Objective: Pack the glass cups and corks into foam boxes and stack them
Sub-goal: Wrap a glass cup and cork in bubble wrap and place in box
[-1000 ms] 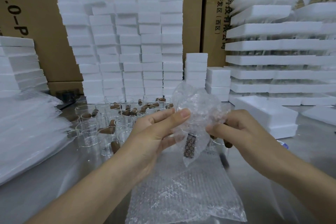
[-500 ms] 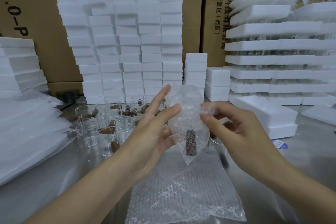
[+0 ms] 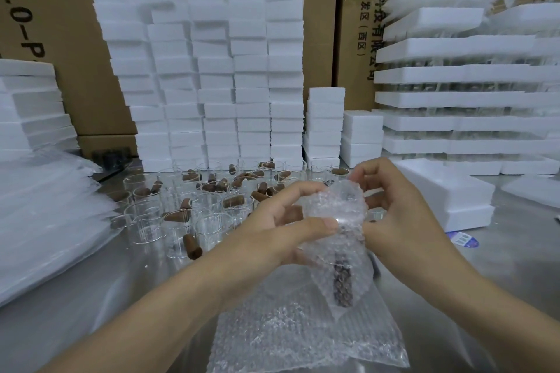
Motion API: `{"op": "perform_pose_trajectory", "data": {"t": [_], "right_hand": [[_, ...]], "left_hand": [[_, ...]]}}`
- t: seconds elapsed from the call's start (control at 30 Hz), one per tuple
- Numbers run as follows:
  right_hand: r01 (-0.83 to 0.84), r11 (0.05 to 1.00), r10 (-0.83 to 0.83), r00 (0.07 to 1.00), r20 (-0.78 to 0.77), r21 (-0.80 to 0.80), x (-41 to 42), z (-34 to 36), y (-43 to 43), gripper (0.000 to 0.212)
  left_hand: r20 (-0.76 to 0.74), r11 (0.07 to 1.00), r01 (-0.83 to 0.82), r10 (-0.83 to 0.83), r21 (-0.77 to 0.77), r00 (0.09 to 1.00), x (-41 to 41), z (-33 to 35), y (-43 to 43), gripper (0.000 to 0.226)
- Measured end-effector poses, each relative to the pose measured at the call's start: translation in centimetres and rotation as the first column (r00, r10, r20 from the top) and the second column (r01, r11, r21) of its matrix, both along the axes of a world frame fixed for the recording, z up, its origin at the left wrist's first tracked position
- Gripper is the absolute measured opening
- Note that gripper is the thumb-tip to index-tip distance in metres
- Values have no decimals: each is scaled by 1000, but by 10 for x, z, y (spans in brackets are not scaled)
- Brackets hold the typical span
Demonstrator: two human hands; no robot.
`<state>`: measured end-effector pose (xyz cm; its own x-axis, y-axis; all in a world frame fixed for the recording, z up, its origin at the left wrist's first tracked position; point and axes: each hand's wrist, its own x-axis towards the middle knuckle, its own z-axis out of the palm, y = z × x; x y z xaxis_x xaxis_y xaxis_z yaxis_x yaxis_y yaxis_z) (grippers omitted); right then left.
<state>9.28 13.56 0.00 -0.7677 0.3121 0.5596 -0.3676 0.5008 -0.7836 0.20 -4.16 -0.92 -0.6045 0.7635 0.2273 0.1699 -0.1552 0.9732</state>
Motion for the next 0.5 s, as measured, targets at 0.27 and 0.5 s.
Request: {"op": "perform_pose_trajectory", "data": {"t": [0.27,0.5], "right_hand": [[133,985,-116,983,-145,112,6,2,-3,28],[117,992,-105,972,-211,46,5,1,-4,13]], "left_hand": [[151,996,-19,5,87,989,0,4,1,38],[221,976,-70,24,206,975,-2,0,5,41]]}}
